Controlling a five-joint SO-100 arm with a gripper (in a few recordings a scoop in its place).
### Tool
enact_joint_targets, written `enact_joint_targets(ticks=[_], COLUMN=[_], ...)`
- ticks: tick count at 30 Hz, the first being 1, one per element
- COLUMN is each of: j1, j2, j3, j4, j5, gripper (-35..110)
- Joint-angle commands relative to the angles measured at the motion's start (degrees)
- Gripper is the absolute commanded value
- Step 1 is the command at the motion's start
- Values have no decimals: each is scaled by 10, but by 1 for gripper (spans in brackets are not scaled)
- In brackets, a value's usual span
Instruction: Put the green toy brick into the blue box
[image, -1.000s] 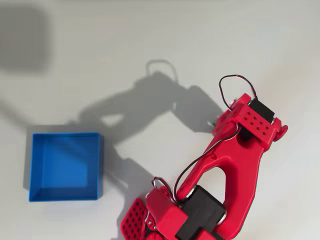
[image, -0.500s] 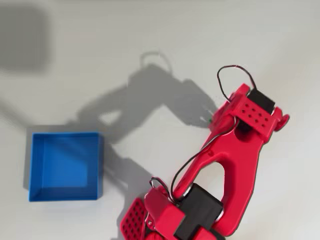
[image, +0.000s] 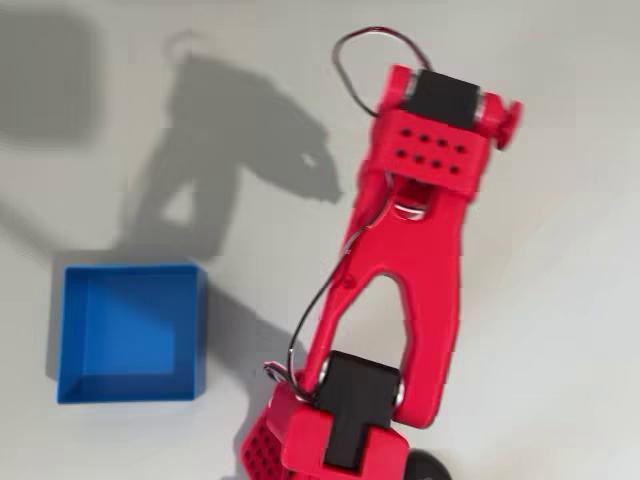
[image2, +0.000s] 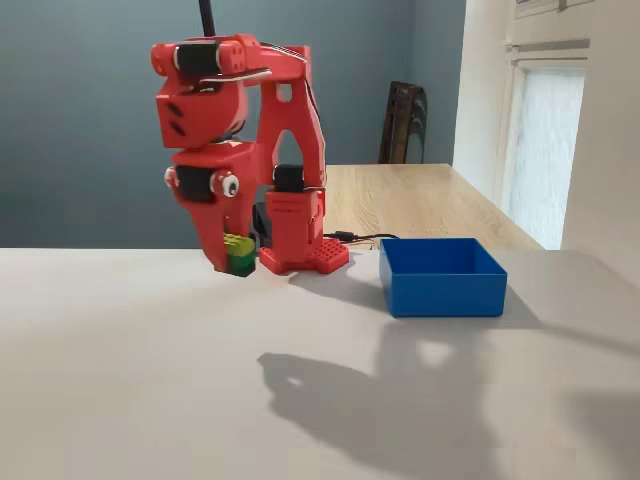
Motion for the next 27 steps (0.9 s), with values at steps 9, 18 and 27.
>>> enact_joint_targets(ticks=[9, 18, 27], j1=[-263, -463, -614], j2=[33, 33, 27], j3=[59, 47, 45], j4=[20, 20, 22], j5=[47, 93, 148], gripper=[0, 0, 0])
